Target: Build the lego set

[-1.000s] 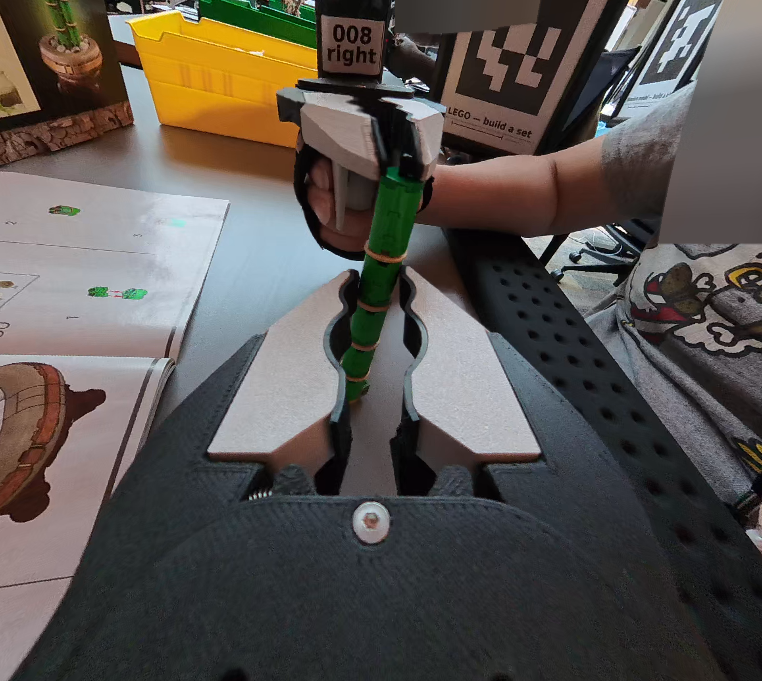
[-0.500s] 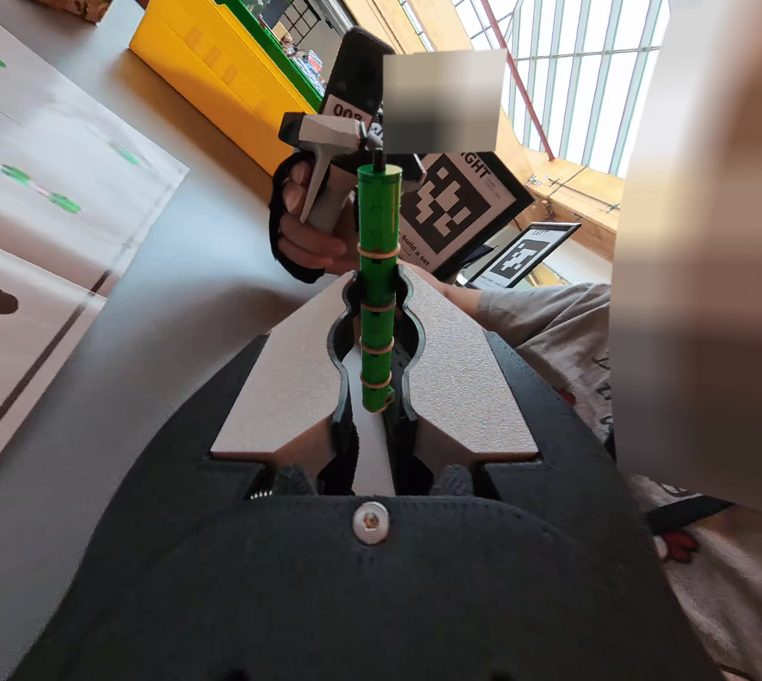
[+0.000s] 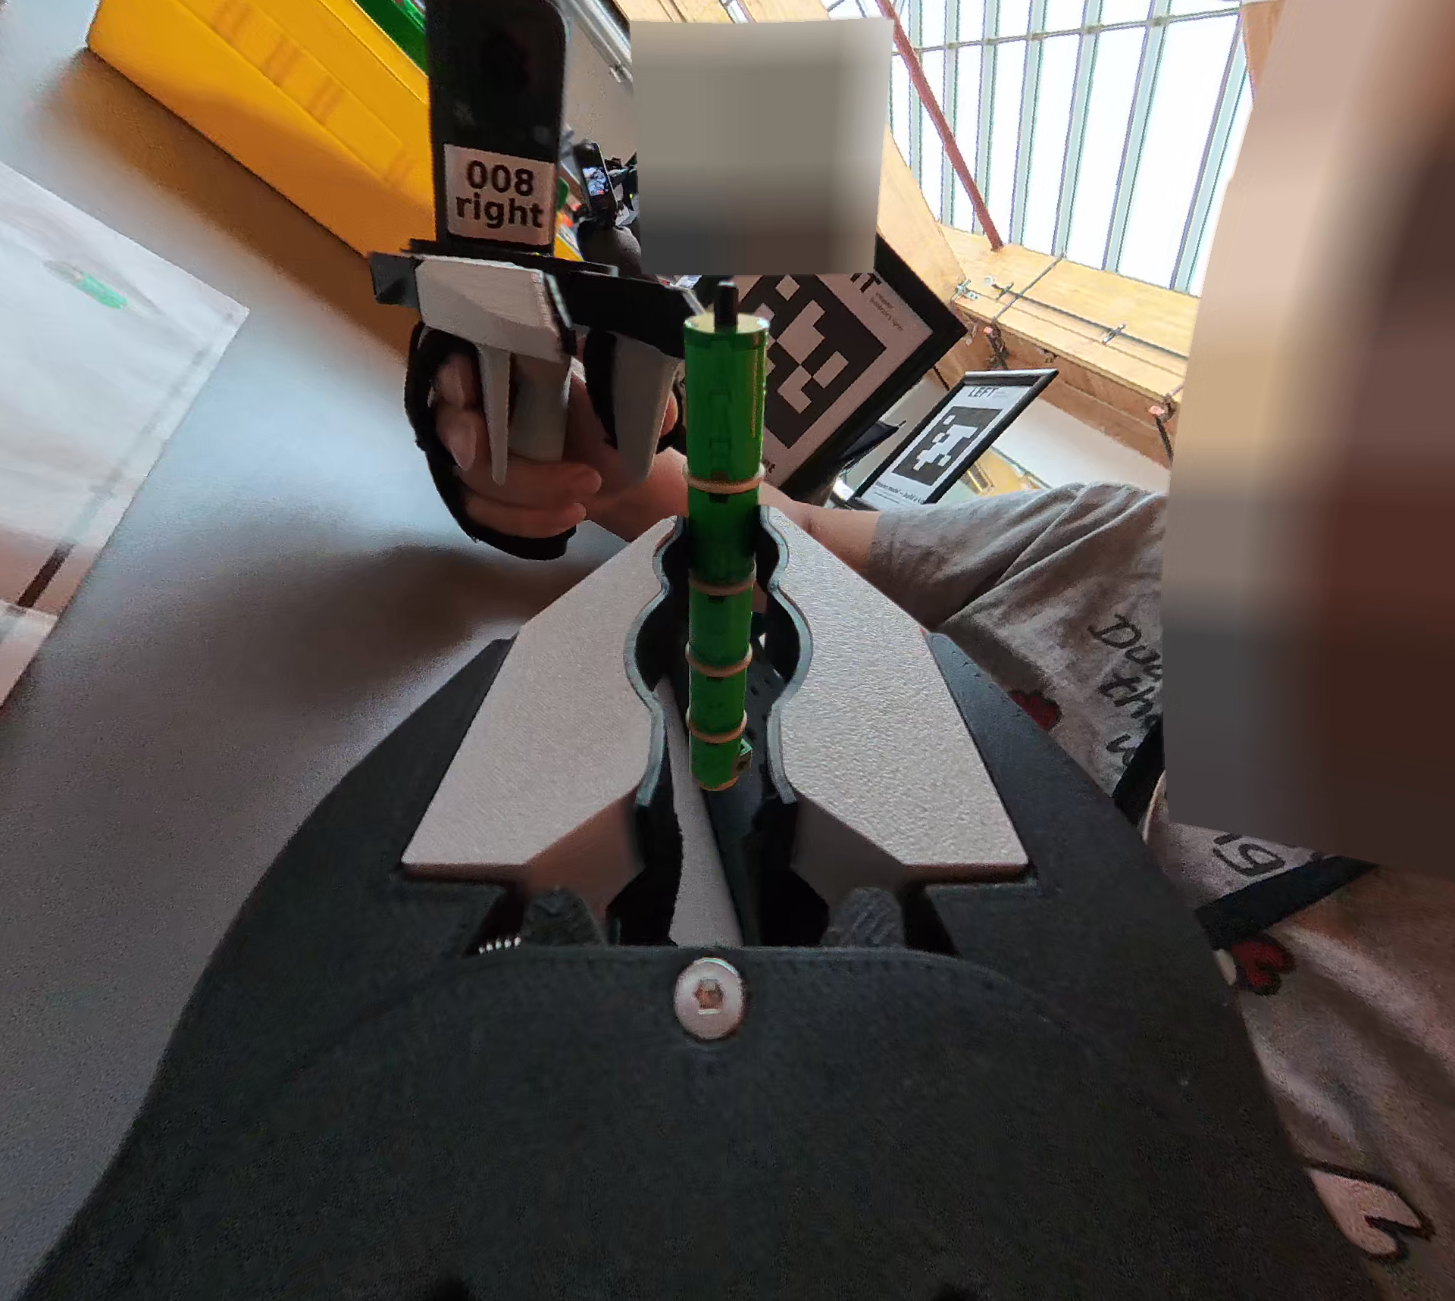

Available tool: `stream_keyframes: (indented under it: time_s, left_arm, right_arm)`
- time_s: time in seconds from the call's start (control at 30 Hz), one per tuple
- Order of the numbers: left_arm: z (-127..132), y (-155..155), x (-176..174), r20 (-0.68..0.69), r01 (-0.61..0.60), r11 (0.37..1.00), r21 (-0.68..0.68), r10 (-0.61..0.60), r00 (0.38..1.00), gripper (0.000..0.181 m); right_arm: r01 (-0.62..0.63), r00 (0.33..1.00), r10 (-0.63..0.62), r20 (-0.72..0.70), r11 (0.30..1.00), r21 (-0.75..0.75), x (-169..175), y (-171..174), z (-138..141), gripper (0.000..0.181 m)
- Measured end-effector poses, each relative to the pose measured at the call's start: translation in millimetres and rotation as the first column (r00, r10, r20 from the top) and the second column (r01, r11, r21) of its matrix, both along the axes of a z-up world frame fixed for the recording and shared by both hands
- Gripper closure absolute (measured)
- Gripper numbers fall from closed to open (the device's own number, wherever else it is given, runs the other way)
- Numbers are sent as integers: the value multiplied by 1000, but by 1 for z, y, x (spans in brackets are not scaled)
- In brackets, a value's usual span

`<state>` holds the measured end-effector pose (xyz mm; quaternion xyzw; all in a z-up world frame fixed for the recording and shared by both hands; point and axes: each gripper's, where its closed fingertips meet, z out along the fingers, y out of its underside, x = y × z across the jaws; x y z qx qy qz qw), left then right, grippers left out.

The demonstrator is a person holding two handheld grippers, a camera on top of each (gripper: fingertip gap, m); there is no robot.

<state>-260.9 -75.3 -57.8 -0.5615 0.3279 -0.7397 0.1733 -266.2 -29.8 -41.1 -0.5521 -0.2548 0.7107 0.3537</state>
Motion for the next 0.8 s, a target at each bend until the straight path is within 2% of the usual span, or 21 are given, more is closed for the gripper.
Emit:
stream_keyframes:
  time_s: [0.17, 0.47, 0.6, 0.8]
  left_arm:
    - [-2, -1, 1, -14, 5, 1000, -7, -5, 1000, 167]
    - [-6, 0, 3, -36, 13, 999, -41, -15, 999, 167]
    - [-11, -1, 5, -54, 21, 997, -68, -25, 998, 167]
    - [-7, -7, 4, -31, 64, 995, -76, -67, 997, 167]
  right_arm:
    - [-43, 999, 40, -32, 996, -75, -2, -1, 0, 152]
    - [-134, 991, 136, 2, 980, -150, -16, -12, -11, 152]
    - [-197, 980, 196, -27, 961, -192, -17, -18, -10, 166]
    - [-260, 966, 253, -60, 943, -209, -17, -25, -6, 166]
